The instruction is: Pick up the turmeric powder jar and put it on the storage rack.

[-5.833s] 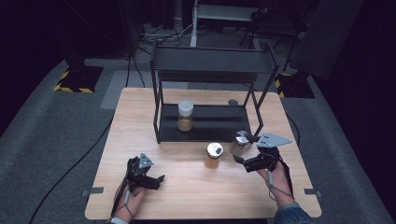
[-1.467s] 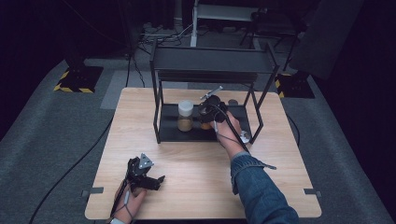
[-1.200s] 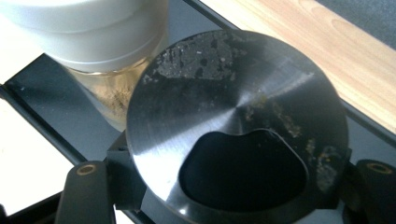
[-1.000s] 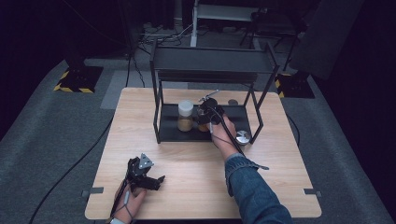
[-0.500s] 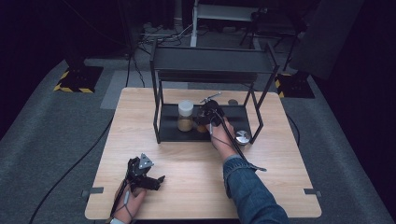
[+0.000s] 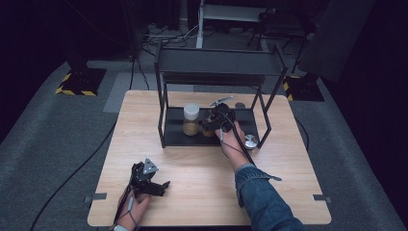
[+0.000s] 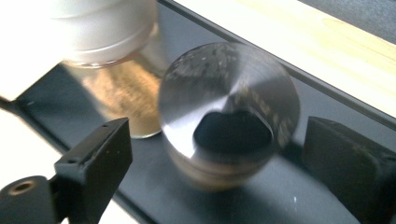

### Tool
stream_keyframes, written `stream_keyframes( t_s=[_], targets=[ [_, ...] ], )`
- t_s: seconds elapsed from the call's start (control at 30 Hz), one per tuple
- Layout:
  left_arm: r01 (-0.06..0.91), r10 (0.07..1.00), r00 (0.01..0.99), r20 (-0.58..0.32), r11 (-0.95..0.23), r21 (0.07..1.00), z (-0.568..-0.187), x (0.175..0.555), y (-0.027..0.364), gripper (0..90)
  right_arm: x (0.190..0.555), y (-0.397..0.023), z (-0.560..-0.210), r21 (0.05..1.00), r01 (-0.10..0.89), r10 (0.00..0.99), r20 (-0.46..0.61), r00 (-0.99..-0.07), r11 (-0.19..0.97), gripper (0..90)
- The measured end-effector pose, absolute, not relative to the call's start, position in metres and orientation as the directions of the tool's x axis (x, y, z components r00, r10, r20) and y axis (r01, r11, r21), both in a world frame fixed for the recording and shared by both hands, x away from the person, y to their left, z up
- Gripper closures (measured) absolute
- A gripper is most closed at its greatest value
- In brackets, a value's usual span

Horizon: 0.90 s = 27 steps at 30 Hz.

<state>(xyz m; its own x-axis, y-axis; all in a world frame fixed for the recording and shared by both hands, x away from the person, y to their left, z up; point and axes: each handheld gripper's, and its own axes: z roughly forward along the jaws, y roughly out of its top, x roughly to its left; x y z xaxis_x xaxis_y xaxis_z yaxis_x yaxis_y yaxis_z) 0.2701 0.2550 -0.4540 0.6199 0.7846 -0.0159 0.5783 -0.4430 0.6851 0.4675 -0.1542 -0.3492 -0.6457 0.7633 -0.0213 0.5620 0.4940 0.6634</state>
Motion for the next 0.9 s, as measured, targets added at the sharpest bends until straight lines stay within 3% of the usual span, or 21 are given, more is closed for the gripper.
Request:
stream_keyframes(
  t_s=[0.43,0.9],
  targets=[
    [0.578,0.786,0.618,-0.014,-0.442,0.685,-0.454,0.27,0.254,0.0,0.408,-0.206,-0.308,0.714,0.488,0.735,-0.054,-0.676,0.501,4.3],
    [0.58,0.789,0.614,-0.016,-0.437,0.687,-0.454,0.27,0.253,0.0,0.372,-0.252,-0.302,0.726,0.471,0.733,-0.067,-0.677,0.501,4.1]
  ],
)
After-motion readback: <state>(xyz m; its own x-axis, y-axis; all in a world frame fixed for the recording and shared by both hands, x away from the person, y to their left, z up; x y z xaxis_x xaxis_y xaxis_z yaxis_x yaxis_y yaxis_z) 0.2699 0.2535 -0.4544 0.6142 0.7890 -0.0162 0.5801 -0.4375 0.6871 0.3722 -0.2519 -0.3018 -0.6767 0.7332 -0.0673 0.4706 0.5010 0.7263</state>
